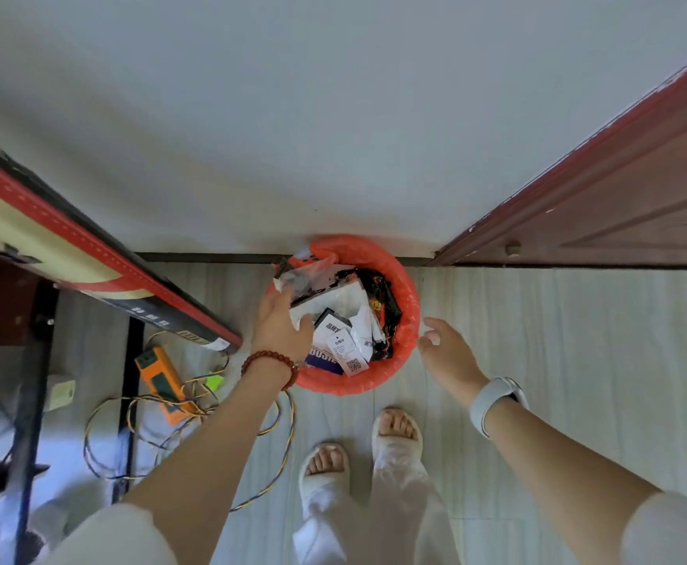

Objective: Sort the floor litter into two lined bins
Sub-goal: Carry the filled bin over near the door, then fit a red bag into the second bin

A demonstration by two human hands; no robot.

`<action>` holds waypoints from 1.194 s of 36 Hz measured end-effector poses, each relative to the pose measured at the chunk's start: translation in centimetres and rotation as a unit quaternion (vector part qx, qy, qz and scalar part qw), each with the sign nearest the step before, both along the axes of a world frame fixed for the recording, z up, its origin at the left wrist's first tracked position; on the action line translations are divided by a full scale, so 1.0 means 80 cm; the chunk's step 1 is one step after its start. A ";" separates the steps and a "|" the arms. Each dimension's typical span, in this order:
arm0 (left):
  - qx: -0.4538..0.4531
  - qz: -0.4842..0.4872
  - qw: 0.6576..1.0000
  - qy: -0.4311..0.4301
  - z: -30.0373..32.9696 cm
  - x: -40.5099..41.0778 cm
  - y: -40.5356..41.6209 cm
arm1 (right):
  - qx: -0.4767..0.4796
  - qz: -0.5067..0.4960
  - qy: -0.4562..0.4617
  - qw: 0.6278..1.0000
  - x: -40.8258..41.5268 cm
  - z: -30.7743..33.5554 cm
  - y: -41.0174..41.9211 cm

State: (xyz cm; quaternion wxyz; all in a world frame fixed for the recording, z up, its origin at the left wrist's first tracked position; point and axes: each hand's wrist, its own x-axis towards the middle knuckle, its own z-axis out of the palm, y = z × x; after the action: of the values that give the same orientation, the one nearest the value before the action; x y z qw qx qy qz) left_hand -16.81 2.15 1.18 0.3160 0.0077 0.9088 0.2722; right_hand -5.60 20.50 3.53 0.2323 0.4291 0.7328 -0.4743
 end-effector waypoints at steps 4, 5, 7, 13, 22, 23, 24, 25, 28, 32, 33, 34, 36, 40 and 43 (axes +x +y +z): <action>0.030 -0.005 0.999 -0.011 0.108 0.047 0.013 | -0.012 -0.081 0.022 0.996 0.031 0.093 -0.013; 0.032 -0.014 0.999 -0.008 0.135 0.058 0.015 | -0.012 -0.103 0.031 0.994 0.040 0.117 -0.016; 0.037 -0.029 0.999 0.001 0.188 0.079 0.016 | -0.013 -0.143 0.047 0.988 0.064 0.163 -0.022; 0.051 -0.130 0.990 0.009 0.316 0.140 0.021 | -0.005 -0.265 0.104 0.959 0.157 0.287 -0.039; 0.091 -0.434 0.896 0.026 0.420 0.283 0.078 | 0.083 -0.304 0.111 0.942 0.374 0.405 -0.091; 0.095 -0.467 0.879 0.033 0.428 0.308 0.082 | 0.094 -0.322 0.109 0.936 0.407 0.413 -0.100; 0.100 -0.495 0.862 0.041 0.434 0.335 0.085 | 0.106 -0.341 0.107 0.928 0.439 0.421 -0.109; 0.101 -0.520 0.847 0.044 0.439 0.363 0.088 | 0.119 -0.362 0.107 0.918 0.472 0.427 -0.120; 0.105 -0.588 0.801 0.041 0.448 0.465 0.085 | 0.150 -0.427 0.102 0.886 0.579 0.437 -0.163; 0.109 -0.664 0.739 0.024 0.455 0.625 0.058 | 0.180 -0.501 0.078 0.843 0.732 0.438 -0.243; 0.109 -0.682 0.723 0.014 0.456 0.667 0.048 | 0.182 -0.525 0.068 0.829 0.770 0.438 -0.266; 0.110 -0.700 0.706 0.006 0.456 0.707 0.037 | 0.181 -0.550 0.057 0.813 0.806 0.438 -0.289; 0.110 -0.732 0.672 -0.008 0.458 0.784 0.016 | 0.181 -0.596 0.039 0.781 0.875 0.437 -0.336; 0.097 -0.795 0.598 -0.025 0.457 0.925 -0.023 | 0.168 -0.684 -0.005 0.710 0.994 0.434 -0.423; 0.084 -0.837 0.539 -0.038 0.457 1.017 -0.048 | 0.160 -0.737 -0.029 0.656 1.067 0.426 -0.476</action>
State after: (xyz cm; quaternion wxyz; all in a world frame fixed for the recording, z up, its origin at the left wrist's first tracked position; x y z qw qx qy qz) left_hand 64.57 -1.69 37.71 0.4319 0.7814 0.4486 -0.0410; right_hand 79.73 -17.56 37.64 -0.2450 0.8724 0.2331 -0.3529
